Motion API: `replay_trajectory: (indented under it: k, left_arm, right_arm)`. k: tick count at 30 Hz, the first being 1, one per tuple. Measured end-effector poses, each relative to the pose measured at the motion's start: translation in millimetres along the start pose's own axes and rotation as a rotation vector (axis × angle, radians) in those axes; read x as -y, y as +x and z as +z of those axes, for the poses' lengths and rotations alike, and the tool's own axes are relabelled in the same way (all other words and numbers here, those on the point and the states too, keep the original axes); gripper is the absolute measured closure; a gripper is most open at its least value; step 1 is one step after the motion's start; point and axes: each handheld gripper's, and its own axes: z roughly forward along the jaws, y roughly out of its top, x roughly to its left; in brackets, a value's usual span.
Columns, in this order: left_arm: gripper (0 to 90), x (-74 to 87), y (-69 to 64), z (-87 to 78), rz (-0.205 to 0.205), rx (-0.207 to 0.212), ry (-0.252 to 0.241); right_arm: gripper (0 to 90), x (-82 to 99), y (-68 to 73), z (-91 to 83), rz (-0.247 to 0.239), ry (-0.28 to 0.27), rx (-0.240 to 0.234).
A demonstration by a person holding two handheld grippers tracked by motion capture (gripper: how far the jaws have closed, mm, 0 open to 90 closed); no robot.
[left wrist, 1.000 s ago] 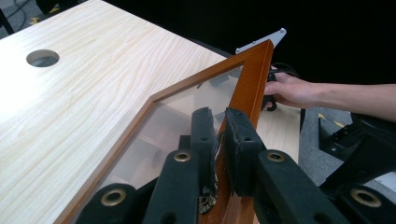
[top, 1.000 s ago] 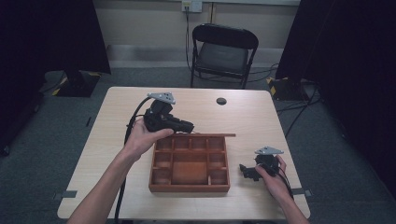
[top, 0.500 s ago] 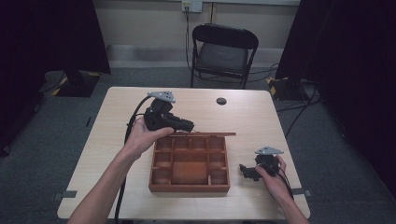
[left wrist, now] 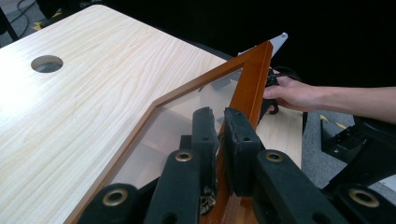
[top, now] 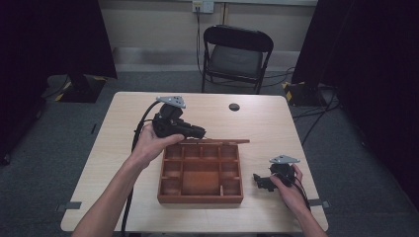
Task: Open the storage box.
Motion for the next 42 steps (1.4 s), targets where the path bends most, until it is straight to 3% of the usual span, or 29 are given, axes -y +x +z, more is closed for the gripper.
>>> replay_trajectory:
  k: [42]
  left_arm:
    - [83.9,0.4,-0.6,0.4,0.005,0.003,-0.003]
  right_arm:
    - [0.0,0.0,0.1,-0.1,0.002,0.002,0.001]
